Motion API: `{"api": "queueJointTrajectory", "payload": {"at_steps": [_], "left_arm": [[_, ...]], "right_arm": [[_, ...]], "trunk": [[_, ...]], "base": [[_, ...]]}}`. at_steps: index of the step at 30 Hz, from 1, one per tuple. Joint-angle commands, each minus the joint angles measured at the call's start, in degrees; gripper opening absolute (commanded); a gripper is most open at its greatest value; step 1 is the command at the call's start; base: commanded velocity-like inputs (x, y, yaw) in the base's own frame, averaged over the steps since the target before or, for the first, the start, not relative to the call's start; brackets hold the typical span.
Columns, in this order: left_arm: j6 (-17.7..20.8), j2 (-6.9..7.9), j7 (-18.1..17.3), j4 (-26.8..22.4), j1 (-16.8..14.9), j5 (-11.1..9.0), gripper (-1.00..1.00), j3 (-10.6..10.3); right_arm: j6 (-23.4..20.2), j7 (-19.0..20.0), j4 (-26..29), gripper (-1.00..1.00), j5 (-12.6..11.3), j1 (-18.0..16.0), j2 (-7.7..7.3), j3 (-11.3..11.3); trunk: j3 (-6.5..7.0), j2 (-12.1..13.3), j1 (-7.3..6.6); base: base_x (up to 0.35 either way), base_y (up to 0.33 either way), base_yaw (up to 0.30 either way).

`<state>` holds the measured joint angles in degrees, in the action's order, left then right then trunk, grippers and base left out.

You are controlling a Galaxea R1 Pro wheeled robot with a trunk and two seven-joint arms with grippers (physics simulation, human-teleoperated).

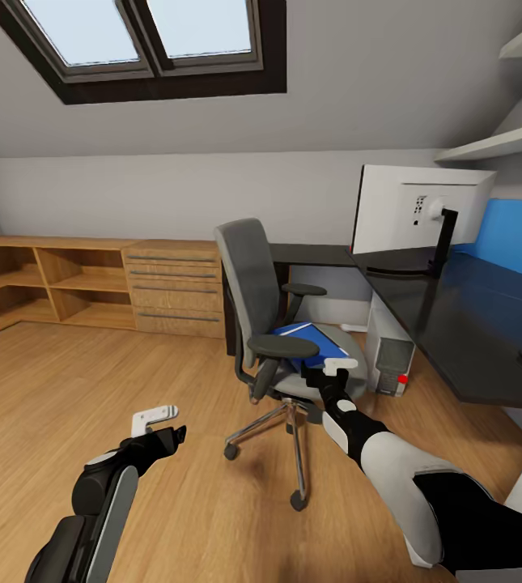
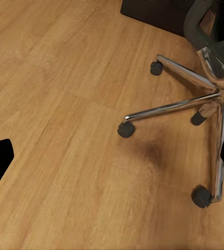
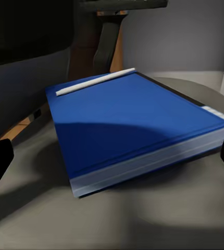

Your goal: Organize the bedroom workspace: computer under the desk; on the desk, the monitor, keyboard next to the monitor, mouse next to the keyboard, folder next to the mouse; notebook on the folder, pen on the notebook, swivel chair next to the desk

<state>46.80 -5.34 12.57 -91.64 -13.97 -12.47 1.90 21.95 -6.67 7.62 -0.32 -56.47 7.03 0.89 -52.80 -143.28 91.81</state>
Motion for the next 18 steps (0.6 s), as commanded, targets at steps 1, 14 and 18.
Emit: {"api": "queueJointTrajectory", "payload": {"at_steps": [1, 14, 18], "left_arm": [[0.22, -0.03, 0.44, -0.08, -0.03, -0.62, 1.00, 0.09], [0.22, 0.06, 0.54, -1.05, -0.04, -0.62, 1.00, 2.71], [0.22, 0.06, 0.53, -1.14, -0.03, -0.62, 1.00, 3.21]], "right_arm": [[0.17, -0.22, -0.06, 1.00, -0.03, -0.05, 0.00, 0.10], [-3.46, -2.09, -0.07, 1.00, -8.29, -0.05, -2.05, -0.13], [-4.01, -2.36, -0.01, 1.00, -14.15, -0.05, -4.44, -0.17]], "trunk": [[-0.05, -0.03, -0.01], [-0.25, -0.04, 0.01], [-1.13, -0.09, 0.12]], "base": [[0.000, 0.000, -0.054], [0.000, 0.000, -0.009], [0.000, 0.000, 0.000]]}}
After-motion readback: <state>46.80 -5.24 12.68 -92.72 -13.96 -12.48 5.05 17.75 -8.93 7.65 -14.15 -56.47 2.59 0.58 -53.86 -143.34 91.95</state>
